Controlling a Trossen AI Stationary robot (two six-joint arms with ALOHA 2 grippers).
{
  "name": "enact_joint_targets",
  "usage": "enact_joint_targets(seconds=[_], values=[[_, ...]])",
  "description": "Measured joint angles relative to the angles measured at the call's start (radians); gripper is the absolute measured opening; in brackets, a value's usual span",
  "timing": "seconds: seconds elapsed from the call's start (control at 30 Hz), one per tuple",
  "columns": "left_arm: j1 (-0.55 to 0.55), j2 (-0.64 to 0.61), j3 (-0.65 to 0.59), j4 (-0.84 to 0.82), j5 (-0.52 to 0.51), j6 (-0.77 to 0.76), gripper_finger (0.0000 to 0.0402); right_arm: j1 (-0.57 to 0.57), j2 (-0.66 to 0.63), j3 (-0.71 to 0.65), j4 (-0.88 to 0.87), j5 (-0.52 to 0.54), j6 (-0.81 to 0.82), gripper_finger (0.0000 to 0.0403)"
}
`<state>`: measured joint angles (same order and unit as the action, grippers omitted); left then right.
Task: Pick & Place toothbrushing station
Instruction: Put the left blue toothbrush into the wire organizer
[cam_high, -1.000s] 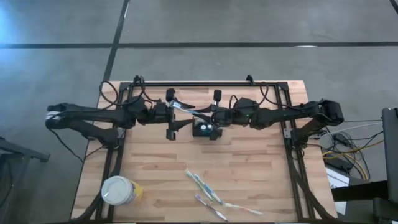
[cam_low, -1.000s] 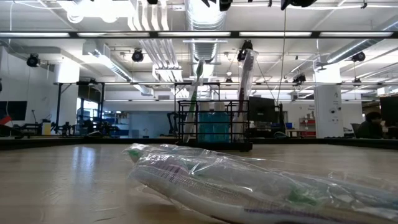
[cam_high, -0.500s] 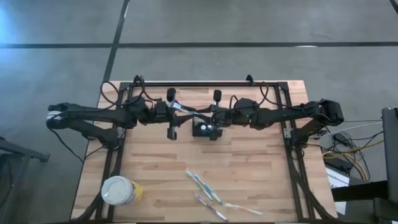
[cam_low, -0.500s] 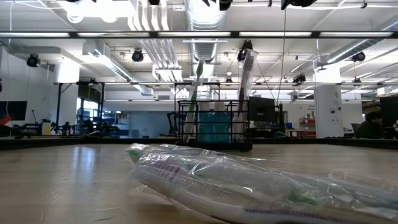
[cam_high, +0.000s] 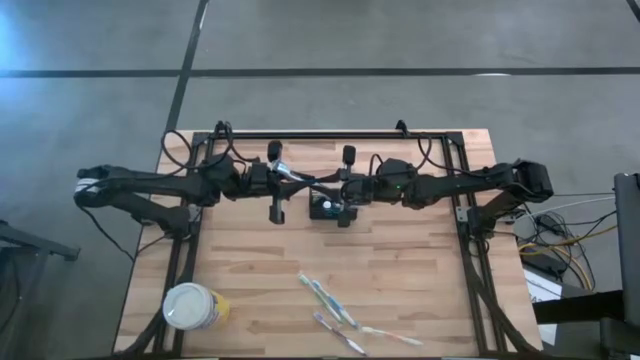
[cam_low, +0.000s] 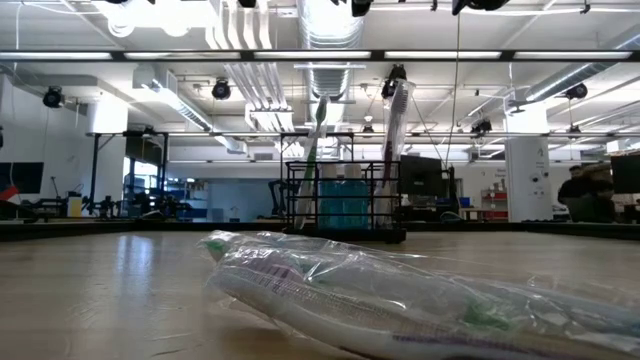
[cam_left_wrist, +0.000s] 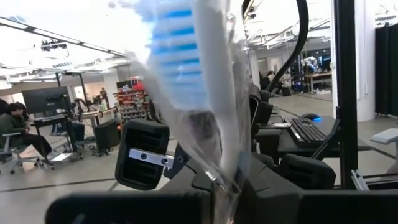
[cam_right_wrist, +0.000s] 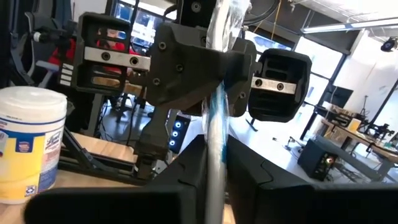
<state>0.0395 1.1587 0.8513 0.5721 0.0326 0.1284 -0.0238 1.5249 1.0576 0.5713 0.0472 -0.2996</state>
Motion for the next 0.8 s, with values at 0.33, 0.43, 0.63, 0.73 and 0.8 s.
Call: enact_joint_targets(seconds=[0.33,0.43,0.63,0.73,0.8], values=[[-0.001,-0.033,0.0,-0.078,0.01,-0.005,0.0022,-0.001,-0.066,0.0,-0.131,-0.002,0.09,0.0187],[-0.001,-0.067,0.0,-0.115,0.01,-0.003,0.0022,-0.001,-0.11,0.0,-0.196,-0.002,0.11,0.0212],[-0.001,-0.179,0.0,-0.272,0.007,-0.002,0.0022,-0.001,-0.242,-0.043,-0.314,-0.003,0.15,0.0231],[-0.001,-0.254,-0.009,-0.391,0.007,0.001,0.0022,0.001,-0.329,-0.108,-0.325,-0.003,0.174,0.0231],[-0.002,-0.307,-0.031,-0.441,0.006,0.001,0.0021,0.007,-0.39,-0.173,-0.28,-0.002,0.188,0.0222]])
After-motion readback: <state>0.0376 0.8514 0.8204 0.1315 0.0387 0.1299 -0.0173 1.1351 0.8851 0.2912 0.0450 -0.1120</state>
